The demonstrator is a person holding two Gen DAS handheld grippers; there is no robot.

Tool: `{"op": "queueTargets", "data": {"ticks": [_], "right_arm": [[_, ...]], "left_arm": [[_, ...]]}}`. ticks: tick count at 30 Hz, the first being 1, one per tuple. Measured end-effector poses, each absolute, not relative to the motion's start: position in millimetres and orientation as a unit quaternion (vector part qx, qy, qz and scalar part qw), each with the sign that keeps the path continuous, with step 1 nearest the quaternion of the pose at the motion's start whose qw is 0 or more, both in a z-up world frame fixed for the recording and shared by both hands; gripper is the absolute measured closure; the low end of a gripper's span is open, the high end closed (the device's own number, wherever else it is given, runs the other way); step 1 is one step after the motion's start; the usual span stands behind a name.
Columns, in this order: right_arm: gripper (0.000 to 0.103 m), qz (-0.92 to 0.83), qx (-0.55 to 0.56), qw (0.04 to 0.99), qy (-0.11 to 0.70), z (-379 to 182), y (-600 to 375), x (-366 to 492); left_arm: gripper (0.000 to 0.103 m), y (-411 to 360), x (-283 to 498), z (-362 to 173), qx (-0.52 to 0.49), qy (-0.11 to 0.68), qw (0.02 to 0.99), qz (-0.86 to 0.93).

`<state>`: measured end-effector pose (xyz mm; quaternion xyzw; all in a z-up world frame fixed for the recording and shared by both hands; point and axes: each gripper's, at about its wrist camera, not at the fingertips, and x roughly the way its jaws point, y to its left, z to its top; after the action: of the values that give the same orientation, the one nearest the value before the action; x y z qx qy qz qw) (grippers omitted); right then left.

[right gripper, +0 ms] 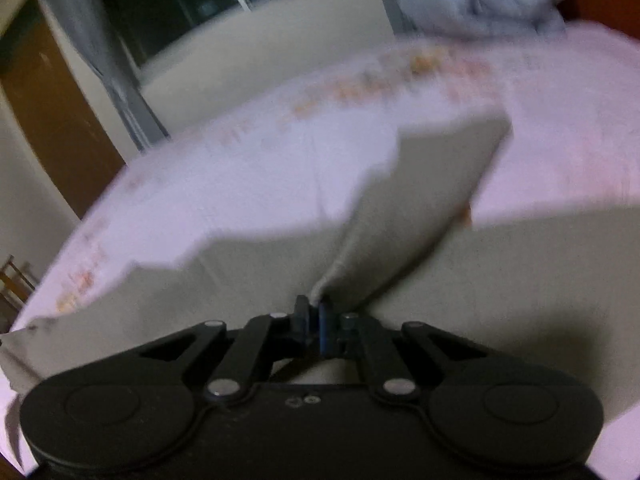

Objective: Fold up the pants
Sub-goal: 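Lift the held pants leg with both tools and lay it over the other leg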

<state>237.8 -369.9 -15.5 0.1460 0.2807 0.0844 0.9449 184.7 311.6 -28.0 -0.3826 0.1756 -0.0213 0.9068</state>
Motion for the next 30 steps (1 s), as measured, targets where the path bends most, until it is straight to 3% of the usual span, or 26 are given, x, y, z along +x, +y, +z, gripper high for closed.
{"op": "queueTargets", "data": {"ticks": [3, 7, 13, 15, 16, 17, 22, 24, 25, 26, 30], "right_arm": [[0.103, 0.093, 0.121, 0.962, 0.225, 13, -371, 204], [0.103, 0.085, 0.086, 0.948, 0.295, -37, -369, 185], [0.103, 0.065, 0.119, 0.942, 0.308, -61, -373, 174], [0.101, 0.069, 0.115, 0.943, 0.303, -56, -370, 176], [0.099, 0.070, 0.114, 0.944, 0.303, -54, -369, 179], [0.096, 0.068, 0.111, 0.944, 0.303, -53, -369, 179], [0.096, 0.063, 0.127, 0.940, 0.309, -52, -373, 185], [0.096, 0.063, 0.128, 0.940, 0.310, -54, -374, 184], [0.096, 0.063, 0.126, 0.940, 0.312, -56, -374, 183], [0.096, 0.061, 0.126, 0.939, 0.315, -57, -375, 183], [0.095, 0.062, 0.130, 0.938, 0.314, -59, -378, 183]], "left_arm": [[0.102, 321, 182, -35, -0.389, 0.189, 0.902, -0.005], [0.102, 320, 176, -90, -0.387, 0.267, 0.882, 0.026], [0.101, 304, 146, -93, -0.383, 0.246, 0.889, 0.049], [0.082, 302, 141, -92, -0.387, 0.243, 0.888, 0.058], [0.048, 302, 141, -92, -0.389, 0.246, 0.886, 0.060], [0.024, 303, 138, -92, -0.386, 0.249, 0.886, 0.069], [0.024, 298, 146, -98, -0.401, 0.267, 0.875, 0.057], [0.042, 297, 153, -100, -0.410, 0.274, 0.868, 0.055], [0.059, 296, 157, -99, -0.414, 0.277, 0.866, 0.049], [0.066, 293, 158, -97, -0.410, 0.279, 0.867, 0.052], [0.067, 284, 163, -95, -0.401, 0.290, 0.867, 0.051]]}}
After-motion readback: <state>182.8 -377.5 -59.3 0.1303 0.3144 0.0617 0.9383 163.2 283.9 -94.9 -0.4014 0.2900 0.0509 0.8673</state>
